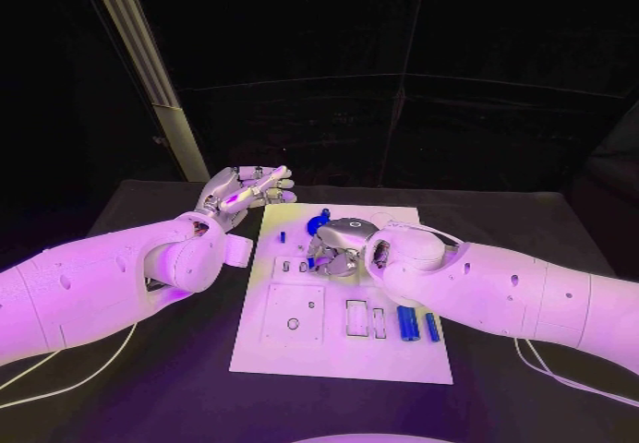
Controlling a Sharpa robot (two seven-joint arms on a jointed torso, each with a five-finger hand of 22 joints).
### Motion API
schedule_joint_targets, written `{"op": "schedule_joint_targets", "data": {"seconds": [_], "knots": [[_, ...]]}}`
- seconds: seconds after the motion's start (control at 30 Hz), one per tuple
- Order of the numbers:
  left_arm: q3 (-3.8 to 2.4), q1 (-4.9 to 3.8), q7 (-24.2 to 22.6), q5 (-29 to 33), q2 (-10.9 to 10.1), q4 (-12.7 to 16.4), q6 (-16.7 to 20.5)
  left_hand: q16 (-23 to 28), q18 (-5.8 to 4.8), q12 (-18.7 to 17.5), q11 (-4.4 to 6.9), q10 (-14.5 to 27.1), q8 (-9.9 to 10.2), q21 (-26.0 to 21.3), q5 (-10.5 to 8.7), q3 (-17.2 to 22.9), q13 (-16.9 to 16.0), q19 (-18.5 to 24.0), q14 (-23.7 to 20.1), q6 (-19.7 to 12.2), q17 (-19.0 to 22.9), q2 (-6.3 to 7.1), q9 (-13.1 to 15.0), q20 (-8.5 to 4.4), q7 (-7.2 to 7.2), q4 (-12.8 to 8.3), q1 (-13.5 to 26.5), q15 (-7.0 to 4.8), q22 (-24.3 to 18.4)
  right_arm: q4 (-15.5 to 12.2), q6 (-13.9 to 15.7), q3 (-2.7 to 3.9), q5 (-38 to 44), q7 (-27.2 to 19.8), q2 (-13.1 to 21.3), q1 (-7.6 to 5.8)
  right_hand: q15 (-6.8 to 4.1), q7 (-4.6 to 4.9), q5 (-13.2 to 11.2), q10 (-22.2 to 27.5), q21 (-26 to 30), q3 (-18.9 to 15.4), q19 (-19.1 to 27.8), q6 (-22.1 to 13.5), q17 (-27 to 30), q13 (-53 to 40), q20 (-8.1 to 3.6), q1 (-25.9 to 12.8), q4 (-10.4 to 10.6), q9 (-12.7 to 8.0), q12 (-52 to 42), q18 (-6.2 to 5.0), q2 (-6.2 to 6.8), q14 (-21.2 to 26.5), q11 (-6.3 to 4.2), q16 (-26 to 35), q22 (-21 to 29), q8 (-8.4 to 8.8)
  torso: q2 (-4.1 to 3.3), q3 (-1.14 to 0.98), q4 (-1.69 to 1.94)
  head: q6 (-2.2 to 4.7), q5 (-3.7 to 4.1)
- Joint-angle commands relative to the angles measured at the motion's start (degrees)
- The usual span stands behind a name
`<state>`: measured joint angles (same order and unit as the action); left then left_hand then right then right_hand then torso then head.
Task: Assemble the parts on the task board
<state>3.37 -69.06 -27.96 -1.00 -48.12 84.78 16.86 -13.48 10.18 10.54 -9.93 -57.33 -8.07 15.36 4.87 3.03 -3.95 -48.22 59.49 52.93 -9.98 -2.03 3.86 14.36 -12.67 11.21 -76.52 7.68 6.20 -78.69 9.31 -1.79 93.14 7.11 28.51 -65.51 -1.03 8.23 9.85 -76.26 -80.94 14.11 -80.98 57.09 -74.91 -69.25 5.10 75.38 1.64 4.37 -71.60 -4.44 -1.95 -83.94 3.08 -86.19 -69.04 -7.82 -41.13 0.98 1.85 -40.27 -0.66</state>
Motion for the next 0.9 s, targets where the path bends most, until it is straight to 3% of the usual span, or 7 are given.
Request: {"op": "schedule_joint_targets", "data": {"seconds": [0.03, 0.2, 0.3, 0.9], "knots": [[-0.02, -0.10, -0.4, 0.0, 0.0, 0.0, -0.7, 0.3, 0.40, -0.4, -0.04, -0.2, 0.4, 0.1, -0.09, 0.0, 0.1, -0.6, 0.0, 0.2, -0.1, -0.35, 0.0, -0.02, -0.23, -0.4, -0.2, 0.02, -0.1, 0.1, -2.7, -0.26, 0.7, 0.7, 0.0, 0.16, -0.26, -0.18, -0.3, 0.0, 0.0, 0.1, 0.0, 0.3, -7.3, 0.1, -0.33, -0.5, 0.2, 0.0, 0.3, 0.38, 0.07, -4.4, -0.06, 0.2, 0.1, -0.28, 0.00, 0.00, 0.03, -0.05, 0.01], [-0.02, -0.10, -0.3, 0.0, 0.0, 0.0, -0.8, 0.3, 0.40, -0.4, -0.04, -0.2, 0.4, 0.1, -0.09, 0.0, 0.1, -0.6, 0.0, 0.2, -0.1, -0.35, 0.0, -0.02, -0.23, -0.4, -0.2, 0.02, -0.1, 0.0, -3.4, -0.30, 1.0, 1.0, 0.1, 0.16, -0.26, -0.20, -0.3, 0.1, 0.1, 0.1, 0.0, 0.3, -7.3, 0.1, -0.33, -0.5, 0.2, 0.0, 0.3, 0.37, 0.19, -4.3, -0.08, 0.2, 0.2, -0.24, 0.00, -0.01, 0.04, -0.08, 0.02], [-0.02, -0.10, -0.2, 0.0, 0.0, 0.0, -0.7, 0.3, 0.40, -0.4, -0.04, -0.2, 0.4, 0.1, -0.09, 0.0, 0.1, -0.6, 0.0, 0.2, -0.1, -0.35, 0.0, -0.02, -0.23, -0.4, -0.2, 0.02, -0.1, 0.0, -3.5, -0.31, 1.3, 1.3, 0.1, 0.16, -0.28, -0.15, 0.7, 0.2, 0.1, 0.3, 0.1, 0.2, -7.2, 0.1, -0.35, -0.5, -0.2, -0.1, 0.4, 0.37, 0.90, -4.3, -0.04, 0.2, 0.2, -0.06, 0.01, -0.01, 0.05, -0.09, 0.05], [-0.02, -0.10, 0.1, 0.0, 0.1, -0.1, -0.9, 0.4, 0.41, -0.4, -0.03, -0.2, 0.4, 0.1, -0.08, 0.0, 0.1, -0.6, 0.0, 0.3, -0.1, -0.40, 0.0, -0.02, -0.23, -0.5, -0.2, 0.01, -0.1, -0.2, -1.0, -0.33, 2.0, 2.6, 0.0, 0.21, 0.01, 0.26, 1.1, 0.5, 0.2, -0.5, 0.1, -0.7, -7.1, 0.5, -0.13, -3.0, 0.6, -0.3, 0.9, 0.35, 3.34, -4.3, 0.31, 0.4, 0.4, 0.79, -0.02, 0.02, 0.05, -0.13, 0.06]]}}
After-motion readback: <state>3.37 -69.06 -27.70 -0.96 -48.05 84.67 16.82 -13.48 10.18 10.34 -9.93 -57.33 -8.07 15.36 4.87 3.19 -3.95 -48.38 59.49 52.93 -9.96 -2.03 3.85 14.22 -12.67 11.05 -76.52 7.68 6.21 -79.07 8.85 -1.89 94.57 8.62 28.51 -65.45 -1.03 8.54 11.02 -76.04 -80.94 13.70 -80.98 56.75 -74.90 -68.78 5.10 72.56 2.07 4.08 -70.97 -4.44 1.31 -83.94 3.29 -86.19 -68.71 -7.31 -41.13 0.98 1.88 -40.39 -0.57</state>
